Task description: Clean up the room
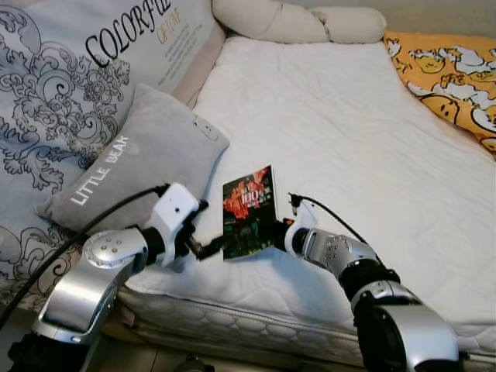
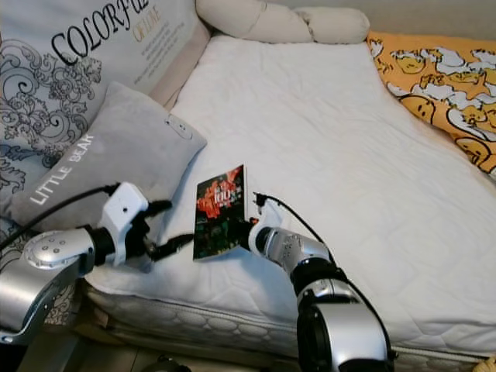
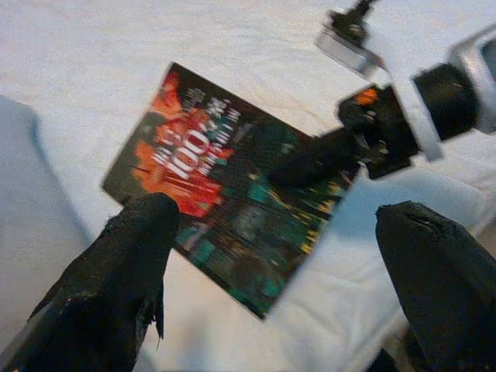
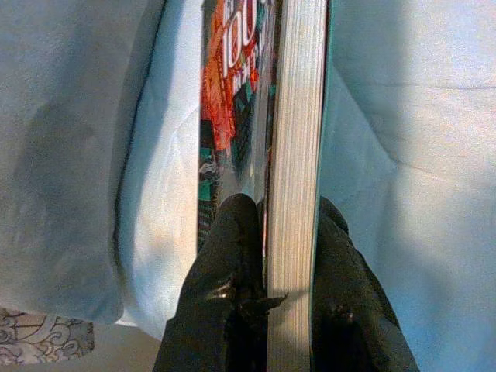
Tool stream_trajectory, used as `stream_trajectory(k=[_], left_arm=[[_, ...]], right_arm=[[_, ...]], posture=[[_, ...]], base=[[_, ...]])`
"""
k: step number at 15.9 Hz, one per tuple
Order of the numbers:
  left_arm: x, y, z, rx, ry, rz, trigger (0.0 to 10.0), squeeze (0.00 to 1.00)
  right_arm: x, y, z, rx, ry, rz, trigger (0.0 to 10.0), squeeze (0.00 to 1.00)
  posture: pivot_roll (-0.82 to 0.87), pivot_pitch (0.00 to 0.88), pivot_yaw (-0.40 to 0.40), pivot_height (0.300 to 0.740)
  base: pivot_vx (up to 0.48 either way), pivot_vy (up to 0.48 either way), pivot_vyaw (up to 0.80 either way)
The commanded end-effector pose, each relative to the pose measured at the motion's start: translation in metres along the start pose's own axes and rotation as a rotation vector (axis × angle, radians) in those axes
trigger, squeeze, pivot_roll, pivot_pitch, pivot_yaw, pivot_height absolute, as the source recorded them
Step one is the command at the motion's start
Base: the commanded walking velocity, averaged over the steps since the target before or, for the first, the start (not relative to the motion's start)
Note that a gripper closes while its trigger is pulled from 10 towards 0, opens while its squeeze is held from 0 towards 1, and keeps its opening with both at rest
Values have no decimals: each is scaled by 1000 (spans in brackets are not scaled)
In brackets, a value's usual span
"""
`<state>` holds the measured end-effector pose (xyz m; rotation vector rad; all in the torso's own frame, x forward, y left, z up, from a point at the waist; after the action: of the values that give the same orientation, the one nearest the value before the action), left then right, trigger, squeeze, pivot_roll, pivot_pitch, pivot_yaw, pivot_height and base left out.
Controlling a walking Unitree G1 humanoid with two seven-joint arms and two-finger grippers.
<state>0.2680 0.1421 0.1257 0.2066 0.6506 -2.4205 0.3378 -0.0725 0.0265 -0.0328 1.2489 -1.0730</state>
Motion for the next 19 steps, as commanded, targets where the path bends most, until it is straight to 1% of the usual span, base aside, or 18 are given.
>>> stream_trajectory(k=[1, 3, 4, 5, 6, 7, 12, 14, 15, 18, 19], left_arm=[[7, -1, 2, 5, 4, -41, 10000, 984], [12, -1, -1, -20, -3, -73, 10000, 984], [12, -1, -4, -39, -4, -73, 10000, 984], [11, 0, -7, -63, -5, -69, 10000, 984], [10, 0, -10, -85, -6, -63, 10000, 984], [9, -1, -12, -98, -3, -62, 10000, 980], [10, -1, -12, -105, -6, -62, 10000, 984], [10, -1, -13, -109, -4, -61, 10000, 984], [9, -1, -14, -110, -4, -59, 10000, 984], [6, -2, -15, -110, -9, -36, 10000, 984], [6, -2, -15, -108, -12, -32, 10000, 988]], right_arm=[[1, 0, 5, 20, -22, -22, 10000, 0], [5, 0, 7, 51, -27, -44, 10000, 0], [6, 0, 7, 60, -28, -45, 10000, 86], [7, 0, 8, 68, -24, -45, 10000, 149], [7, 0, 7, 75, -11, -40, 10000, 671], [7, 0, 7, 79, -9, -35, 10000, 1000], [3, 3, 3, 83, 22, -10, 10000, 1000], [6, 2, 2, 79, 4, -14, 10000, 1000], [11, 0, 4, 82, -9, -24, 10000, 1000], [31, -14, 16, 105, -9, -30, 10000, 1000], [35, -17, 17, 110, -13, -28, 10000, 1000]], posture=[[-17, 103, 24, 740], [-19, 104, 24, 740], [-19, 104, 24, 740], [-20, 104, 24, 740], [-21, 103, 25, 740], [-21, 102, 25, 740], [-20, 99, 23, 740], [-21, 92, 22, 740], [-21, 92, 22, 740], [-39, 67, 17, 740], [-39, 67, 17, 740]], base=[[0, 0, 0], [0, 0, 0], [0, 0, 0], [0, 0, 0], [0, 0, 0], [0, 0, 0], [0, 0, 0], [0, 0, 0], [0, 0, 0], [0, 0, 0], [0, 0, 0]])
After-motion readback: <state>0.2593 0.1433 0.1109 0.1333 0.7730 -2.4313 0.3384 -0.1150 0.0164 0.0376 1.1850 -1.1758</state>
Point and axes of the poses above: a point about 5 cm out from each wrist's last joint towards the gripper, its own y axis pointing out of the wrist towards the gripper, its own z axis along the axis of the wrist's last joint, x = y × z, the point moved 2 cm from there along y, pointing out of the wrist towards the gripper, and after that the axes turned 14 degrees about y, right-handed, at the moved point
